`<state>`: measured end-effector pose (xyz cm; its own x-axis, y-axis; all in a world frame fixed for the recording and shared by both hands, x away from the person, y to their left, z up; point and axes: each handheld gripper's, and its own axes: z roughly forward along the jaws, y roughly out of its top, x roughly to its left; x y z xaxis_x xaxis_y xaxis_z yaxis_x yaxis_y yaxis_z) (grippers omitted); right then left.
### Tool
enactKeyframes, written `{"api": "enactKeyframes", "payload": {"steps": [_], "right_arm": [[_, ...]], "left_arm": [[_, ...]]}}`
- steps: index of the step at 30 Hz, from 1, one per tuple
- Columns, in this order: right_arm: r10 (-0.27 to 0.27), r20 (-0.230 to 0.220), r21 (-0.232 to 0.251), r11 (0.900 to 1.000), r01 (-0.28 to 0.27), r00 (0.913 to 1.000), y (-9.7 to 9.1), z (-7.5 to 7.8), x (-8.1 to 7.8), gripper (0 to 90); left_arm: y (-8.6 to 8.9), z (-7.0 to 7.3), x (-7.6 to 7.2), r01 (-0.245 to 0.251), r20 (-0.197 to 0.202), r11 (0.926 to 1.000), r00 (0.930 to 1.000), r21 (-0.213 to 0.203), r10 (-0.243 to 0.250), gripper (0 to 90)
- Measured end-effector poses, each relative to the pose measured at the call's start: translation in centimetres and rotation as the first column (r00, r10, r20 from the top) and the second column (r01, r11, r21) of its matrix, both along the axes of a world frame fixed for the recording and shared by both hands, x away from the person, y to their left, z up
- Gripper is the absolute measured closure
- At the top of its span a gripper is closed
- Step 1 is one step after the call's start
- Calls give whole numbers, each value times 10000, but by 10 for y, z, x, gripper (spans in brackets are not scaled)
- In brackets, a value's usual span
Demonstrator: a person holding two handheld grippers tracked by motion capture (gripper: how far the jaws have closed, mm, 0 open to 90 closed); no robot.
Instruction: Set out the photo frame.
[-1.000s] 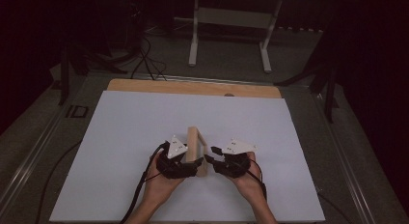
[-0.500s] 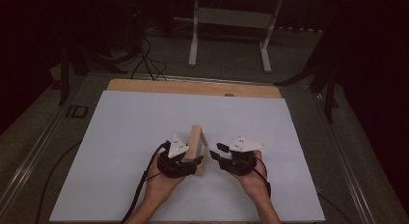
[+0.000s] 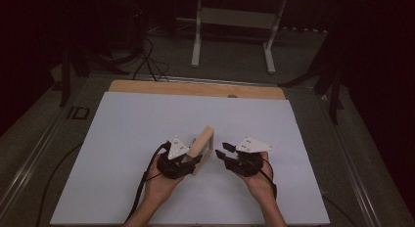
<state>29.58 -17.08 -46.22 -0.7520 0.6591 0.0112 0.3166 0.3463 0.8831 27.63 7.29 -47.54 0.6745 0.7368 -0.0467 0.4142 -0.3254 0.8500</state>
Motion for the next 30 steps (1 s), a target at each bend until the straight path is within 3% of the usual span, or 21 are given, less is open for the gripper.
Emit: {"api": "enactKeyframes", "payload": {"steps": [3, 12, 15, 20, 30], "right_arm": [[-193, 116, 49, 9998, 192, 9997, -1, 2, 0, 655], [-331, 636, 173, 9993, 320, 9974, 3, 13, 0, 894], [-351, 673, 212, 9992, 337, 9971, 5, 15, 2, 896], [-448, 730, 183, 9989, 435, 9963, 13, 19, 15, 898], [-504, 624, 79, 9987, 500, 9968, 34, 16, 43, 898]], "left_arm": [[0, -1, -1, 172, 131, 9997, 9998, 171, -174, 596], [1, -1, 0, 292, 116, 9994, 9995, 166, -293, 598], [1, -1, 0, 325, 172, 9993, 9993, 208, -329, 598], [-4, -2, -4, 520, 594, 9973, 9967, 518, -551, 599], [-4, -2, -6, 651, 722, 9955, 9949, 690, -700, 600]]}}
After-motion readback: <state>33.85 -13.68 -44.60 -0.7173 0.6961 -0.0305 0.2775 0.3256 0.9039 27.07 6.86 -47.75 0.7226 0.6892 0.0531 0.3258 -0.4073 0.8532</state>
